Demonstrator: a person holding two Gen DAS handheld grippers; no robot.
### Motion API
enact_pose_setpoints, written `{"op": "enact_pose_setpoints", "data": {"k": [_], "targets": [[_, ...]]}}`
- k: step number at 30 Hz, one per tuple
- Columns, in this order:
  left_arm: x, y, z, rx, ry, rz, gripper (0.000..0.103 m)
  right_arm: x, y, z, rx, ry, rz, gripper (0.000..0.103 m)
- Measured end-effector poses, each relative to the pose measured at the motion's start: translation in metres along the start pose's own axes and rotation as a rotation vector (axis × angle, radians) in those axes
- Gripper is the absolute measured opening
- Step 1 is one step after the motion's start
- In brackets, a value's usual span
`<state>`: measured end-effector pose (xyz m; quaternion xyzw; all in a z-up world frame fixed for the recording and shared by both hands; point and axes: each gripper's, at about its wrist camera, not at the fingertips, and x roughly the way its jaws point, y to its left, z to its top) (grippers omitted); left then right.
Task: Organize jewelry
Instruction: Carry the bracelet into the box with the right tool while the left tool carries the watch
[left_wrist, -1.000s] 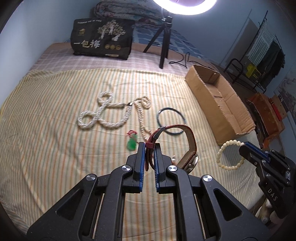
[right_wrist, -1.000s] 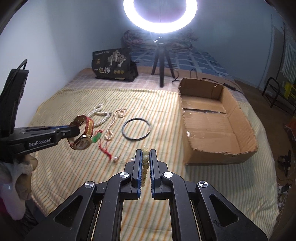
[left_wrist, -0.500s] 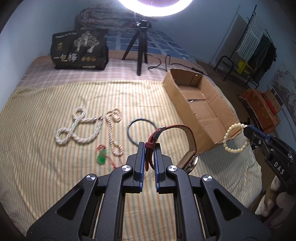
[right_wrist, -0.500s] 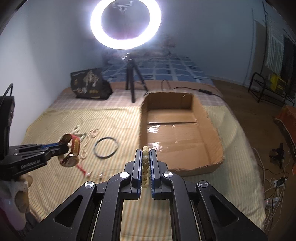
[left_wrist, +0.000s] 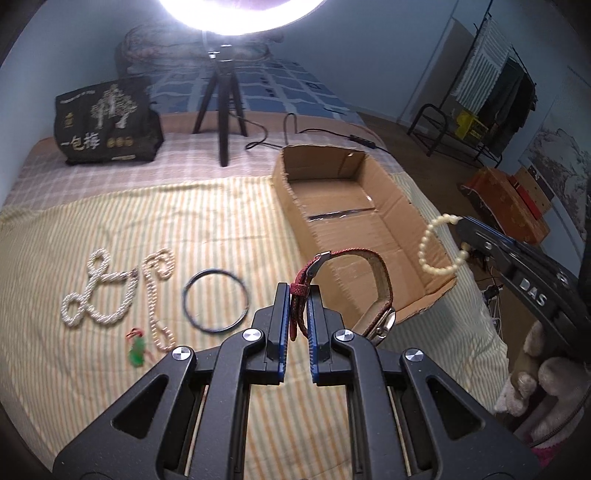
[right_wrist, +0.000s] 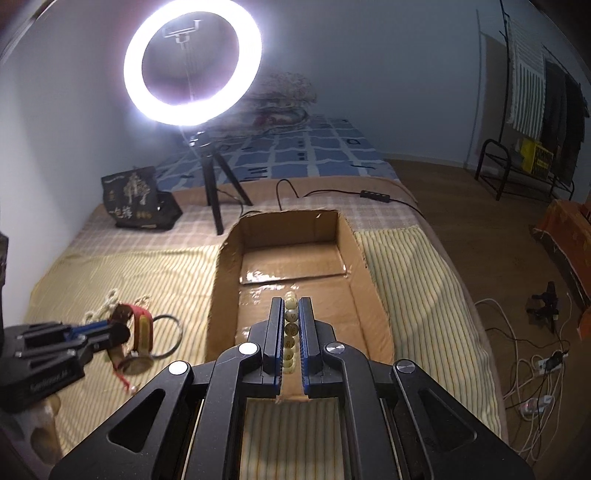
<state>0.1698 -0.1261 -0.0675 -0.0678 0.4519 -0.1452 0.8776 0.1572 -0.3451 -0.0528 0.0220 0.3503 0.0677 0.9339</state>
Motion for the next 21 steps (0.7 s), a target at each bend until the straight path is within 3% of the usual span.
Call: {"op": "enact_pose_setpoints", "data": {"k": [21], "targets": [[0.051,-0.040,0.010,0.019,0.055,-0.039,0.007,0.059,-0.028,0.023,0.126,0.051,0.066,0.006]]}}
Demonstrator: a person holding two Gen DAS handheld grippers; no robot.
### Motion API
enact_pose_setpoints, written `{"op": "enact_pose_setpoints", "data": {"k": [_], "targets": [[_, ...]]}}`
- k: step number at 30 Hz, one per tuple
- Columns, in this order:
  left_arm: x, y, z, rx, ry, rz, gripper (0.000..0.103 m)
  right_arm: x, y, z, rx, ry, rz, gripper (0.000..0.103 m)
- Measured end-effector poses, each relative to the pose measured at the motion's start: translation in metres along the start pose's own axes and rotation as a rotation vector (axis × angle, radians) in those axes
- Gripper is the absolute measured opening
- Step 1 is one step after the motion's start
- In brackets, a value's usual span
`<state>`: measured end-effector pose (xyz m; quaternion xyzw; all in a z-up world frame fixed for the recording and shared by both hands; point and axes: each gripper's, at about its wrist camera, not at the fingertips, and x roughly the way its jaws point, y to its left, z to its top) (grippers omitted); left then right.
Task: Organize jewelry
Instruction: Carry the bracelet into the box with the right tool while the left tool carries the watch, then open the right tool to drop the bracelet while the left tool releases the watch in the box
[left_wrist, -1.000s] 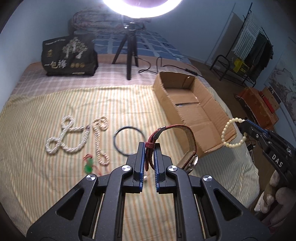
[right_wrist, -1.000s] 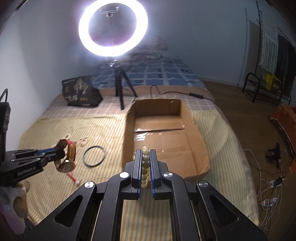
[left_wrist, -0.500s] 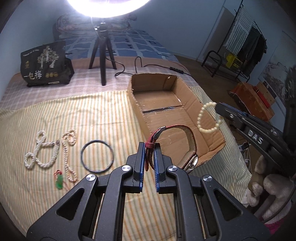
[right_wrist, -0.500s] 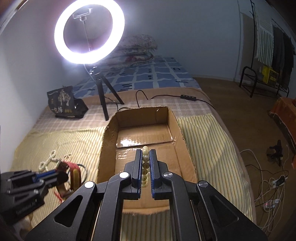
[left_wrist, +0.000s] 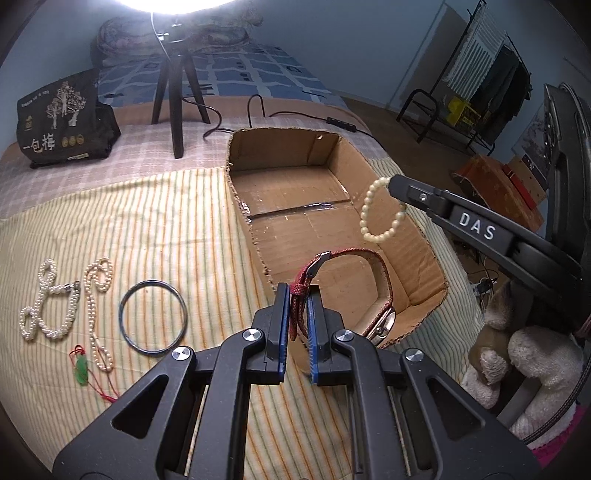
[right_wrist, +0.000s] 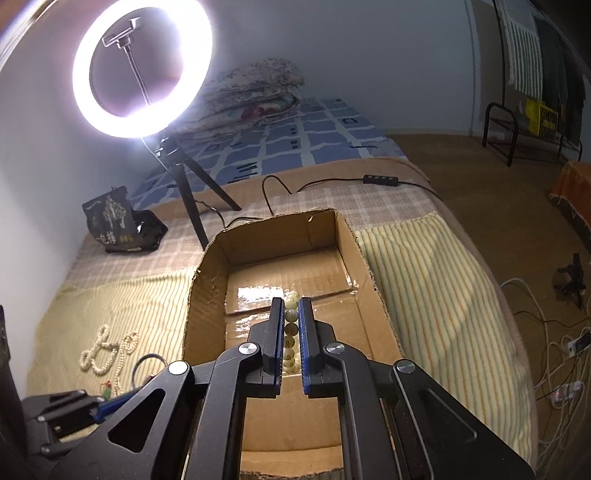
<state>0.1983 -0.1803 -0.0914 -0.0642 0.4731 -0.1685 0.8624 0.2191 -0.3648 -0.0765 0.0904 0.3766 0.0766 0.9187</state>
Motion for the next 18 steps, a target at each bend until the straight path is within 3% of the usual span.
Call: {"op": "enact_pose_setpoints", "data": {"k": [7,10,13,15,18], "targets": [[0.0073,-0.0037,-0.0006,0.012,0.011,-0.015,0.007,0.0065,-0.0005,0.0005,0.003,0.011,0.003,0.006],[0.0081,-0.0035,0.0001,0.016,0.008,-0.016,0.013,0.0067,-0.0001,0.0012,-0.005,0.013,-0.006,0.006],[0.0086,-0.0037,-0.0008,0.018,0.005,-0.006,0.023,0.0064,0.0001,0.0020,-0.004,0.009,-0.014,0.014],[0.0072,-0.0032,-0.0010,0.021,-0.002,-0.002,0.024,0.0056,-0.0005,0.0024,-0.001,0.001,-0.021,0.030],[0.0056,-0.0016,0.0000,0.019,-0.006,0.002,0.024,0.0031,-0.0015,0.0029,0.001,-0.008,-0.025,0.032]]}}
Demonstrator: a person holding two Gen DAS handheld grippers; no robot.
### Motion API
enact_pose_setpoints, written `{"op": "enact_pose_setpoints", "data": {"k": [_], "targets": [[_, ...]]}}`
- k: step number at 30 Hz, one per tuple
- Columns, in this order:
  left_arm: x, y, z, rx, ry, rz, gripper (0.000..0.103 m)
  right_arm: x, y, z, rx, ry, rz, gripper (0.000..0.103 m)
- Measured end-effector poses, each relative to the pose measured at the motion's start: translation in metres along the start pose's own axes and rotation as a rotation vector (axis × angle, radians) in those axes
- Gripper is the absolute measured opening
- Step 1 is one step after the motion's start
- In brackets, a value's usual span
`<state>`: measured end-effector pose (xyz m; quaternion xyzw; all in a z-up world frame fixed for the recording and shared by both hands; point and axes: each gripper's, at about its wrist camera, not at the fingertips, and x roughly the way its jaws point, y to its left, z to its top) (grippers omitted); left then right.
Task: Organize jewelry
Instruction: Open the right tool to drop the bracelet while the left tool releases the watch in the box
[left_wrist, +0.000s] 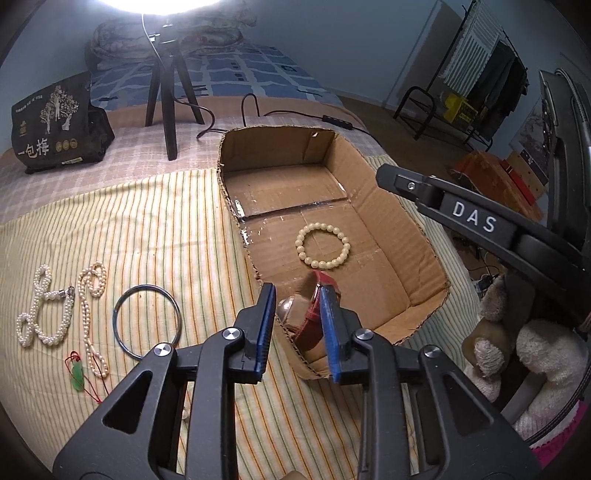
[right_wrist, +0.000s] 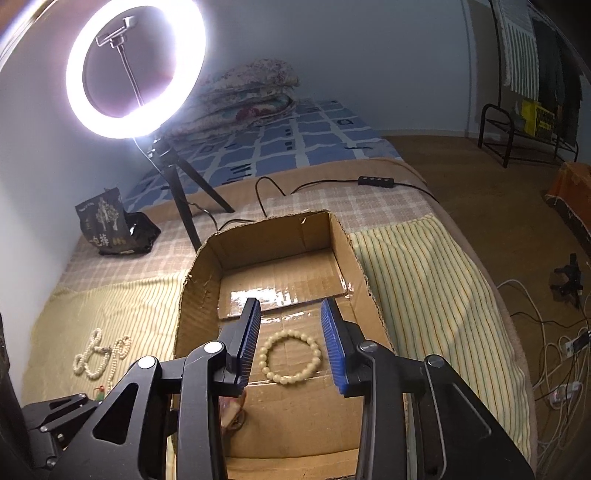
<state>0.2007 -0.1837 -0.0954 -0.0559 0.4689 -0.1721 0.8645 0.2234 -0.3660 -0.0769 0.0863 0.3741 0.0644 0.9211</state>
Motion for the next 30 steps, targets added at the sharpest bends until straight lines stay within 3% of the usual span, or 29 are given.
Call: {"op": "enact_pose_setpoints", "data": {"k": [15,19,21,30], "targets": [[-0.029,0.014,0.002,-0.014,-0.041,0.015,0.024,-0.020,0.006,0.002,-0.017,-0.026,-0.026,0.032],[-0.042,0.023,0.002,-0.019,-0.060,0.030,0.024,-0.027,0.012,0.002,-0.034,-0.029,-0.032,0.034],[-0.049,0.029,0.001,-0.022,-0.068,0.038,0.024,-0.030,0.016,0.001,-0.043,-0.033,-0.038,0.040],[-0.074,0.068,-0.005,-0.036,-0.081,0.071,0.024,-0.045,0.032,-0.013,-0.066,-0.057,-0.004,0.041]]}}
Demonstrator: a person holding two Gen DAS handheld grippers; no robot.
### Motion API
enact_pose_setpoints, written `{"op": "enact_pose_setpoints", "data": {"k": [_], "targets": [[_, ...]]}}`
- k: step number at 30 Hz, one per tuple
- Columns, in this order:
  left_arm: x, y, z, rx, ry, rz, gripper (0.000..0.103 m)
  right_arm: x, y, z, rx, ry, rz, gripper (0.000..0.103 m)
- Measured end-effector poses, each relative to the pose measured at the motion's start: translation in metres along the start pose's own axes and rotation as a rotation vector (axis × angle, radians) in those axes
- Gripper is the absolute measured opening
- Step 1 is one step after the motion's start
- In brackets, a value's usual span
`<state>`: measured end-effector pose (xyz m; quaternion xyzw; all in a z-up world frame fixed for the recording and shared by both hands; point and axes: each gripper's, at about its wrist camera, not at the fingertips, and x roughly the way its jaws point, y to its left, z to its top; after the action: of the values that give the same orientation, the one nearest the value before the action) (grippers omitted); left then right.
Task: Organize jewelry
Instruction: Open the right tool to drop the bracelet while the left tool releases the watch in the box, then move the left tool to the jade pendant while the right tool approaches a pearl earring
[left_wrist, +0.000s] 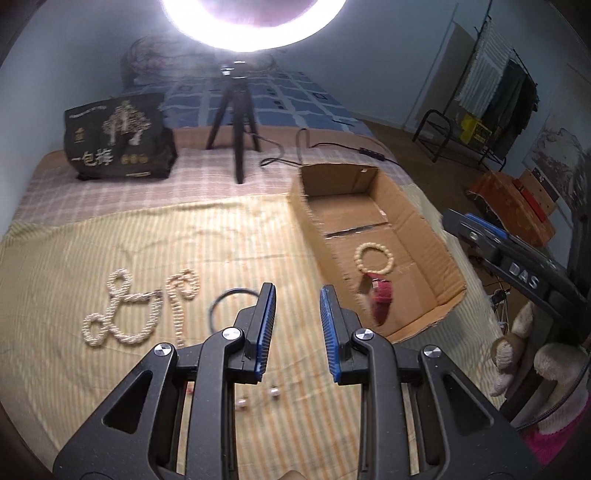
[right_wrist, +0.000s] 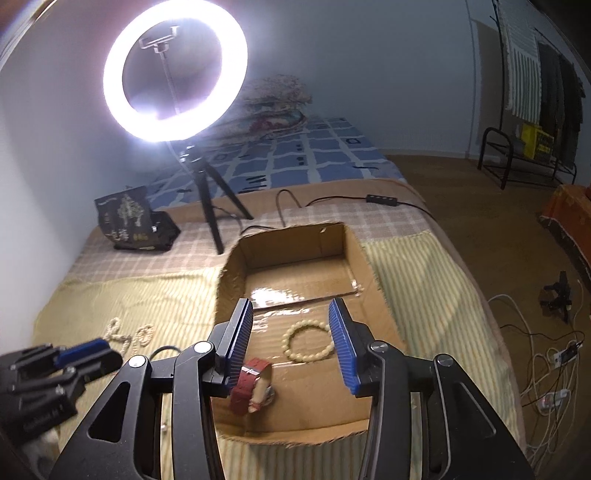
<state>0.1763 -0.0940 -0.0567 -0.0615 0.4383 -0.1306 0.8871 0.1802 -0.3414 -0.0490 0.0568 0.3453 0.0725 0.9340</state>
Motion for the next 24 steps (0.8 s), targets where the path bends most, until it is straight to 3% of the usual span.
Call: {"op": "enact_pose_setpoints", "data": {"k": [4,6,8,12,24], "targets": [[-0.009,0.025,-0.001,-0.028,-0.010,-0.006,0.024,-0.004,0.012,-0.006,-0.025,-0.014,-0.006,0.046],[-0.013,0.038,-0.001,-0.042,-0.014,-0.004,0.024,-0.006,0.019,-0.008,-0.038,-0.021,-0.010,0.066],[-0.018,0.047,-0.002,-0.048,-0.018,0.006,0.024,-0.008,0.028,-0.010,-0.063,-0.021,-0.017,0.075],[-0.025,0.067,-0.007,-0.051,-0.014,0.031,0.024,-0.013,0.047,-0.016,-0.118,0.002,0.017,0.075],[-0.014,0.124,-0.035,-0.101,0.085,0.060,0.024,-0.009,0.108,-0.066,-0.251,0.141,0.229,0.075]]}}
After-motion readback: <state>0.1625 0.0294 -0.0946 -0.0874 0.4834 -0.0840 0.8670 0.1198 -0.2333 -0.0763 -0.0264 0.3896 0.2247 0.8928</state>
